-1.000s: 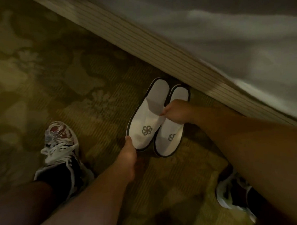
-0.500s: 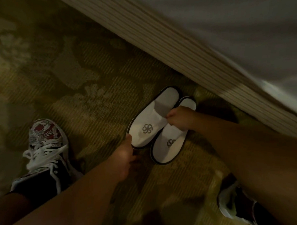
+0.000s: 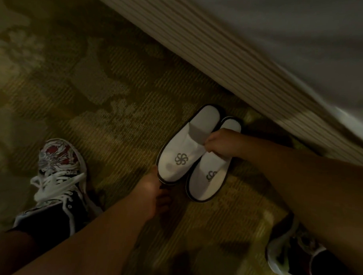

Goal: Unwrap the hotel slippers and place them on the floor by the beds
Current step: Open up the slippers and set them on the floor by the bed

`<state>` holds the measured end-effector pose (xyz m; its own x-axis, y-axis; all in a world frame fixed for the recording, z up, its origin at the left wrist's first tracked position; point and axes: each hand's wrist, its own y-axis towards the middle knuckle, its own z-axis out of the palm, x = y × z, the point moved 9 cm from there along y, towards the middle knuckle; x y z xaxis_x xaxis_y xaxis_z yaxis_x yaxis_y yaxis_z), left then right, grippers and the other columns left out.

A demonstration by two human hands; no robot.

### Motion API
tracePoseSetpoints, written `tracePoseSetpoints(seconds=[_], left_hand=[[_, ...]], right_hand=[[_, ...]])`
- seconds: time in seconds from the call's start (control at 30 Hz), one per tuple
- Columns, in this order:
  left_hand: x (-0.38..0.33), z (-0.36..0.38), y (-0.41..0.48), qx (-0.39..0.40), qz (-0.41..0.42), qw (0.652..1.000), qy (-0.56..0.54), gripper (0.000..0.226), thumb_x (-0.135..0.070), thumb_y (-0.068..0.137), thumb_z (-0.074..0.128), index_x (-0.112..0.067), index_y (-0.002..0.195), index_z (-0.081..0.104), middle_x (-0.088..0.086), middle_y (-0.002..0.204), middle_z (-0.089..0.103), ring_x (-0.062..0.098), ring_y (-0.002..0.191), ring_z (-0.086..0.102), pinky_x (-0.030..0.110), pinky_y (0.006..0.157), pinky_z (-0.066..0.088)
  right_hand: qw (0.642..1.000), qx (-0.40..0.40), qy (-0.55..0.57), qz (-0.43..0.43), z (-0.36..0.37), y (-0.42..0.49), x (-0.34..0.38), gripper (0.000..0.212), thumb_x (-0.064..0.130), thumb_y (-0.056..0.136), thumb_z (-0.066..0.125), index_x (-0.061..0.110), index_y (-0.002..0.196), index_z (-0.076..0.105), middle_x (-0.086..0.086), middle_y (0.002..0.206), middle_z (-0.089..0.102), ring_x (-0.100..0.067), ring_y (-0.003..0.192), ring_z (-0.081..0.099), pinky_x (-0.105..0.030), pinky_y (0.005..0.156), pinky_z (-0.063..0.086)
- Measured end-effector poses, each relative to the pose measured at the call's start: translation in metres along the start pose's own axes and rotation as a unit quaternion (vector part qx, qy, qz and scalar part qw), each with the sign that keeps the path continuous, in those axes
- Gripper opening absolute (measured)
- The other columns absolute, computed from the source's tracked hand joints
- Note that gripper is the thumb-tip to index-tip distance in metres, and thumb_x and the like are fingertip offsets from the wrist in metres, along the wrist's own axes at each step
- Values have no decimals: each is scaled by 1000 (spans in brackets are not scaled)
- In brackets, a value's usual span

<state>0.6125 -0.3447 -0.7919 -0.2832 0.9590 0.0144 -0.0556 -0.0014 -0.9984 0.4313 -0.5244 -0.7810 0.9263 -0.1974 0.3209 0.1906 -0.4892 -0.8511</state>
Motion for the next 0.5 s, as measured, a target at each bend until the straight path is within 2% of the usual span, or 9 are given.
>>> tracePoseSetpoints(seconds=[0.07,0.13,0.2,0.3,0.37,0.4,0.43,0.5], left_hand=[[-5,2,-3,-7,14,1000,-4,57,-62,93,48,-12,117,64,14,103,64,31,88,58,37,67,49],[-7,5,-4,-9,19,1000,-16,62,-62,95,46,-14,133,57,13,103,62,33,91,59,40,68,48],[-8,5,-1,-14,18,1000,-17,68,-63,97,42,-15,145,47,12,101,60,31,88,58,40,69,47],[-8,10,-5,-13,14,1000,-17,71,-63,98,40,-12,147,44,15,109,61,31,88,57,41,72,50],[-10,12,-3,-19,19,999,-38,66,-59,100,41,-12,145,45,18,118,61,34,99,58,46,83,52],[-12,12,1,-23,25,998,-50,62,-53,102,40,-10,146,44,20,130,58,37,112,57,50,94,49],[-17,13,1,-29,38,997,-66,57,-45,105,40,-8,148,42,21,142,52,39,125,52,52,105,43],[-24,11,7,-45,67,988,-132,51,-34,108,38,-4,149,41,21,150,45,39,137,43,51,115,34]], right_hand=[[1000,-5,19,15,0,0,-2,29,24,86,58,8,107,71,-7,94,68,-19,85,62,-27,72,49],[999,-12,26,23,-2,1,-4,28,25,85,60,9,106,71,-11,106,67,-22,93,61,-30,79,51],[999,-8,34,20,-2,2,-4,26,26,84,63,13,104,72,-9,107,67,-19,89,59,-27,74,50],[997,7,59,40,-2,1,-5,29,28,82,67,20,110,70,-4,106,64,-17,87,59,-28,67,54],[999,19,30,41,-11,1,-1,41,29,84,68,27,124,62,3,101,59,-15,83,59,-29,63,56],[999,20,15,42,-20,3,2,49,32,85,67,29,132,55,4,102,57,-15,83,59,-30,63,56],[998,16,18,50,-33,5,4,57,38,85,67,29,138,48,2,109,57,-16,86,60,-31,63,55],[996,4,58,71,-60,9,9,71,56,83,63,24,143,42,-2,127,56,-17,99,58,-31,65,49]])
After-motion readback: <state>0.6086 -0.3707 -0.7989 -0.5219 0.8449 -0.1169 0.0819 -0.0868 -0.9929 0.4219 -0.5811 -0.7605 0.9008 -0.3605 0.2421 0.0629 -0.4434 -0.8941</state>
